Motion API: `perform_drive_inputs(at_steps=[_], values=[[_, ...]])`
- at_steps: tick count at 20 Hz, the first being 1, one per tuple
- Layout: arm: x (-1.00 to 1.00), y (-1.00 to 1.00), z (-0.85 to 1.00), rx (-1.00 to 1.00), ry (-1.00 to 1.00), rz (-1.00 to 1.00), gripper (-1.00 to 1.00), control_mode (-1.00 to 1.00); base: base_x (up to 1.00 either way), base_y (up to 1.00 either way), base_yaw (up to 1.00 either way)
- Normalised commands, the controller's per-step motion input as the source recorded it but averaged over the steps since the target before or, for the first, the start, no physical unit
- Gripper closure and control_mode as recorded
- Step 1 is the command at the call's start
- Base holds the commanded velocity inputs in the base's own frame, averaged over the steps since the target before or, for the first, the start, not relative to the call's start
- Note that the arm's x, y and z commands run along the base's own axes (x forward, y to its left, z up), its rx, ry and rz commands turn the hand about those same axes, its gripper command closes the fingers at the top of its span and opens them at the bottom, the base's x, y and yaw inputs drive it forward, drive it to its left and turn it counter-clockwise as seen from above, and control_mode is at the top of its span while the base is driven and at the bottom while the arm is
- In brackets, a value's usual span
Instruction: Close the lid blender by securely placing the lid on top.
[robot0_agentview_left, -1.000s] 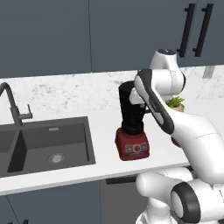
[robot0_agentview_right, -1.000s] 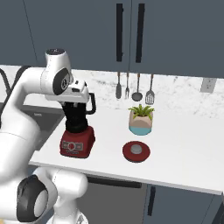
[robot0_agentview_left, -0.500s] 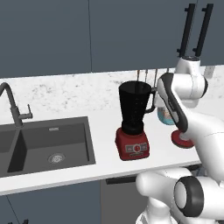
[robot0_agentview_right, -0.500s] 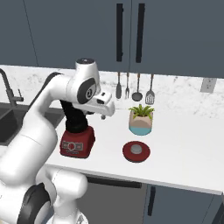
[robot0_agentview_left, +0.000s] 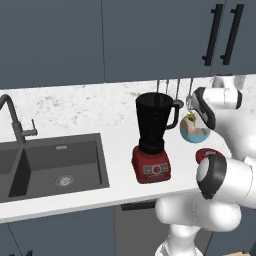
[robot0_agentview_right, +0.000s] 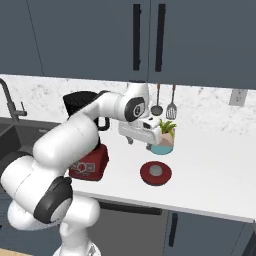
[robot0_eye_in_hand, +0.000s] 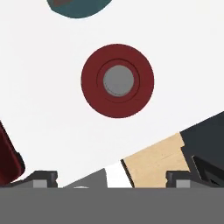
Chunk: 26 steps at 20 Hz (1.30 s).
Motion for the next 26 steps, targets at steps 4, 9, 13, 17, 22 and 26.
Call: perform_drive_inputs(at_steps=[4, 9, 13, 17, 22, 26], values=[[0.16, -0.63, -0.27, 0.02, 0.14, -0.12, -1.0, -1.0, 0.0, 0.0, 0.0], [0.02, -0.02, -0.08, 0.0, 0.01, -0.01, -1.0, -1.0, 0.0, 0.0, 0.0], [0.0, -0.03, -0.43, 0.0, 0.0, 0.0, -1.0, -1.0, 0.0, 0.0, 0.0], [0.09, -0.15, -0.44, 0.06, 0.0, 0.0, -1.0, -1.0, 0.0, 0.0, 0.0], [0.09, -0.12, -0.47, 0.03, 0.0, 0.0, -1.0, -1.0, 0.0, 0.0, 0.0], [0.16, -0.2, -0.43, 0.02, 0.0, 0.0, -1.0, -1.0, 0.0, 0.0, 0.0]])
